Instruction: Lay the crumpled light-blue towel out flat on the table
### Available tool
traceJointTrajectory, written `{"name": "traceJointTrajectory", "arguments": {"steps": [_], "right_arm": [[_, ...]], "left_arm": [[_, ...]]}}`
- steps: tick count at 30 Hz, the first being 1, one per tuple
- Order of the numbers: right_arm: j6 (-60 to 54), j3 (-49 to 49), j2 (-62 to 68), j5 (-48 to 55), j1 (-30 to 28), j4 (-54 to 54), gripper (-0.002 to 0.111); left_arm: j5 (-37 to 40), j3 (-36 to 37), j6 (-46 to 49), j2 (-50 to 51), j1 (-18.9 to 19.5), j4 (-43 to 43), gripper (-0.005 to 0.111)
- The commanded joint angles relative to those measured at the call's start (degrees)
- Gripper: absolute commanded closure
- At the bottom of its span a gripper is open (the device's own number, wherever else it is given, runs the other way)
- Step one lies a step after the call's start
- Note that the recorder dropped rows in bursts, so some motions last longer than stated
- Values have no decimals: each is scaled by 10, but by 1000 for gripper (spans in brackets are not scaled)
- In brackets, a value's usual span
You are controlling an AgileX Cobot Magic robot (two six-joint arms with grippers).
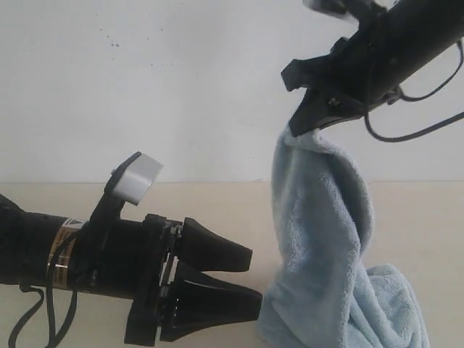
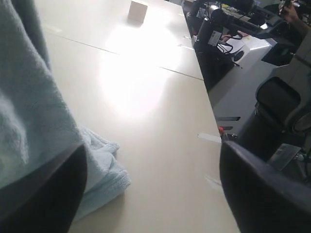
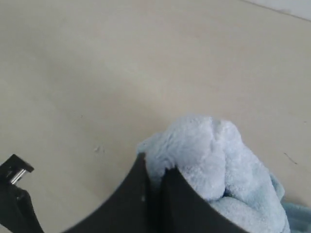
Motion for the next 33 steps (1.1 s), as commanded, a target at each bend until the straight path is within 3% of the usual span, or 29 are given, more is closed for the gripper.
{"name": "traceJointTrajectory", "arguments": {"steps": [1, 6, 9, 13, 18, 27, 33], "right_arm": [[-85, 1, 56, -39, 19, 17, 92], [-110, 1, 77, -131, 34, 16, 52], [-110, 1, 73, -129, 33, 8, 41], [-110, -1, 55, -71, 33, -83, 41], [-59, 3, 40, 97, 33, -196, 41], [-74, 161, 43, 94, 33, -221, 41], [-78, 263, 43, -27, 33, -242, 41]], "left_arm": [[-3, -3, 4, 0, -5, -30, 34], [-3, -3, 3, 0, -5, -27, 34], [-3, -3, 3, 0, -5, -29, 34], [-3, -3, 3, 0, -5, -39, 34], [-3, -3, 3, 0, -5, -39, 34], [-20, -3, -22, 0, -5, -38, 34], [-25, -3, -12, -5, -5, -46, 34]]}}
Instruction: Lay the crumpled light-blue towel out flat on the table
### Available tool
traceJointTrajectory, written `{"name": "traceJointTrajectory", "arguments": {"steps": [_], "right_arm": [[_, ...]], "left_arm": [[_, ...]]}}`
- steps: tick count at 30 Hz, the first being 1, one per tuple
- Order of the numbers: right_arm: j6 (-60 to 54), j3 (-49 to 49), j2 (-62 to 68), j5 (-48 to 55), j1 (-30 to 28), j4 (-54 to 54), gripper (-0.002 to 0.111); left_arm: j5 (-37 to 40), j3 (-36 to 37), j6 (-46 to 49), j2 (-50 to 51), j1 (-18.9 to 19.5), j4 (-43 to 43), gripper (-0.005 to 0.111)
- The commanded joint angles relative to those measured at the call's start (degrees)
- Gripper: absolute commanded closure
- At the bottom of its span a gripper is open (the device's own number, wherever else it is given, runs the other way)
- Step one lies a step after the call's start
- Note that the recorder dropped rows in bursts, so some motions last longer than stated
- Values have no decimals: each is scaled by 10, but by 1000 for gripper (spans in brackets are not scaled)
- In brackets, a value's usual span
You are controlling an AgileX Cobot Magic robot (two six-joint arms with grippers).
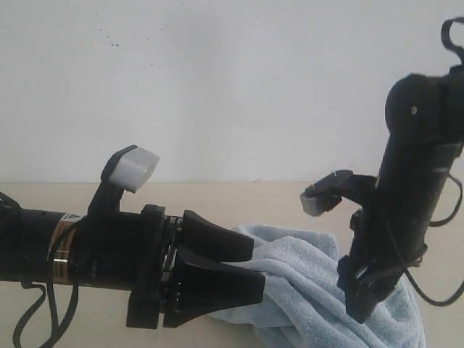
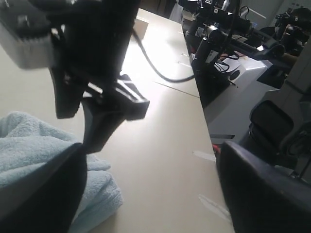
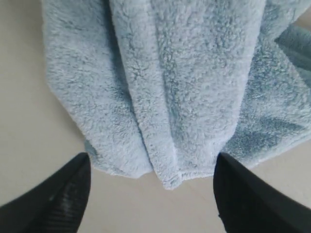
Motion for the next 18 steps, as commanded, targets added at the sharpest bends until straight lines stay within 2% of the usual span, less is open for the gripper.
{"name": "traceJointTrajectory", "arguments": {"steps": [1, 4, 7, 18], "right_arm": [[-16, 70, -4, -94, 0, -14, 41], [-22, 120, -4, -158, 0, -32, 41], [-22, 138, -4, -181, 0, -30, 41], [-4, 149, -12, -88, 0, -83, 41]], "left_arm": [[-3, -3, 5, -5, -5, -17, 34], [15, -3, 5, -5, -5, -20, 34], [17, -3, 3, -5, -5, -20, 34], [14, -3, 2, -5, -5, -20, 34]]}}
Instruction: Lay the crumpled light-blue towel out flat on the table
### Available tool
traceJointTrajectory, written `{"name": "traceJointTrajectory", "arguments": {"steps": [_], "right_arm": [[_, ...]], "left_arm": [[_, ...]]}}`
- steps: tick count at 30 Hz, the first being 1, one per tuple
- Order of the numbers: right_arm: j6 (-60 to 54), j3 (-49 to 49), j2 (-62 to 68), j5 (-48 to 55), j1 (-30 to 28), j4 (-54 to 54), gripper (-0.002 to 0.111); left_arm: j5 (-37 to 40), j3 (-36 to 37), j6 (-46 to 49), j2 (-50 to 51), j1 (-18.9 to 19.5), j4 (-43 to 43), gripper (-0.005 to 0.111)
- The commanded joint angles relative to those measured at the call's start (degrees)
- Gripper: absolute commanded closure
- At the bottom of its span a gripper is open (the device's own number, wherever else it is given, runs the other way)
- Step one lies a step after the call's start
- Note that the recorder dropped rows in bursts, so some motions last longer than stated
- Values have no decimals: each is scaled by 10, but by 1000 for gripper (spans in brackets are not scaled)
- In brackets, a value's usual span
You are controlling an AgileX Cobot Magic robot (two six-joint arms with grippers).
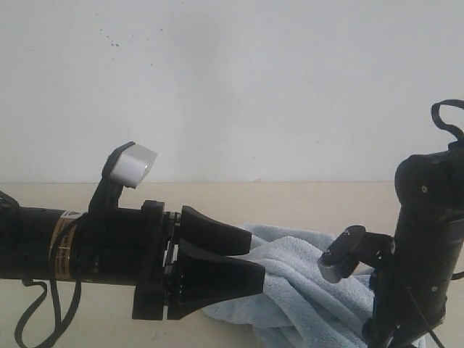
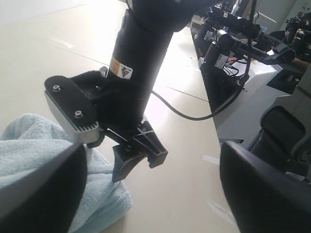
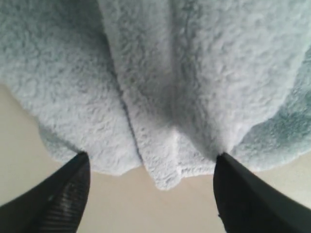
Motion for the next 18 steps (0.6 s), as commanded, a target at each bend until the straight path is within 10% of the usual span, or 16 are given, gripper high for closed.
{"name": "traceJointTrajectory", "arguments": {"steps": [1, 18], "right_arm": [[16, 2, -15, 41, 0, -29, 41], [0, 83, -18, -120, 0, -40, 41]], "left_arm": [[-1, -3, -1, -3, -5, -6, 34], [-37, -3, -30, -3, -5, -6, 34]]}}
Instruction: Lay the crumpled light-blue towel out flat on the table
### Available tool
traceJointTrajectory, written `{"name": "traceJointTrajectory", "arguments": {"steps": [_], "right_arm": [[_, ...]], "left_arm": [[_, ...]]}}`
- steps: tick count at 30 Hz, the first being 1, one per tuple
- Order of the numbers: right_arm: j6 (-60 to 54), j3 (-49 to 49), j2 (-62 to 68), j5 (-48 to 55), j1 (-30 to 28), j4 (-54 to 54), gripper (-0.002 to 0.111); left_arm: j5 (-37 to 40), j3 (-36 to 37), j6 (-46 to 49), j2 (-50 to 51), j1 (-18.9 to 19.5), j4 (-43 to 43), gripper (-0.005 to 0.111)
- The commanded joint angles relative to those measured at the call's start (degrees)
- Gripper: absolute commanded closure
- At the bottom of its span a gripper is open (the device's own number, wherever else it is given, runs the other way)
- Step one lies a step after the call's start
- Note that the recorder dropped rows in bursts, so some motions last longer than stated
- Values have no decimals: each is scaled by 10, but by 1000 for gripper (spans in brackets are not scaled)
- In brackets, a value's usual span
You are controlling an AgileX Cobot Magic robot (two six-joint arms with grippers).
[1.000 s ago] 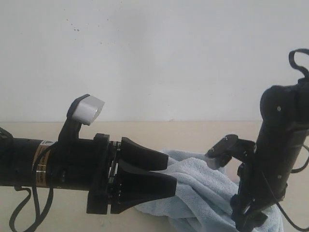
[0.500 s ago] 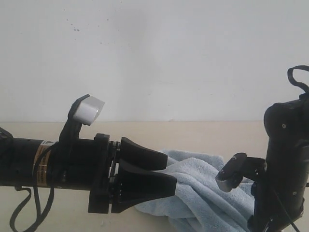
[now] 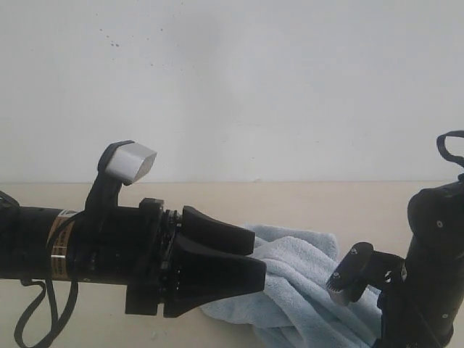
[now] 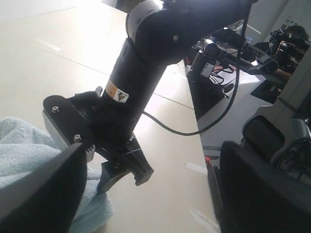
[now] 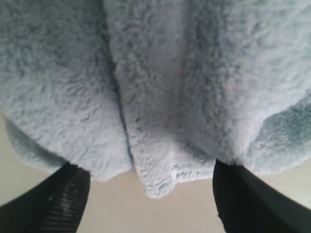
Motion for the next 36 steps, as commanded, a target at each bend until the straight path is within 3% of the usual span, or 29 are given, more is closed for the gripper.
{"name": "traceJointTrajectory", "arguments": {"steps": [1, 6, 11, 14, 36], "right_arm": [[-2, 16, -6, -29, 0, -15, 41], [19, 30, -6, -61, 0, -32, 44], [19, 30, -6, -52, 0, -41, 75], [24, 34, -6, -53, 0, -43, 83], [29, 44, -8, -24, 0, -73, 82]], "left_arm": [[-9, -3, -5, -3, -5, -5, 34], [-9, -3, -6, -3, -5, 4, 34], [-9, -3, -6, -3, -5, 3, 34], [-9, -3, -6, -3, -5, 3, 34], [-9, -3, -6, -3, -5, 3, 34]]}}
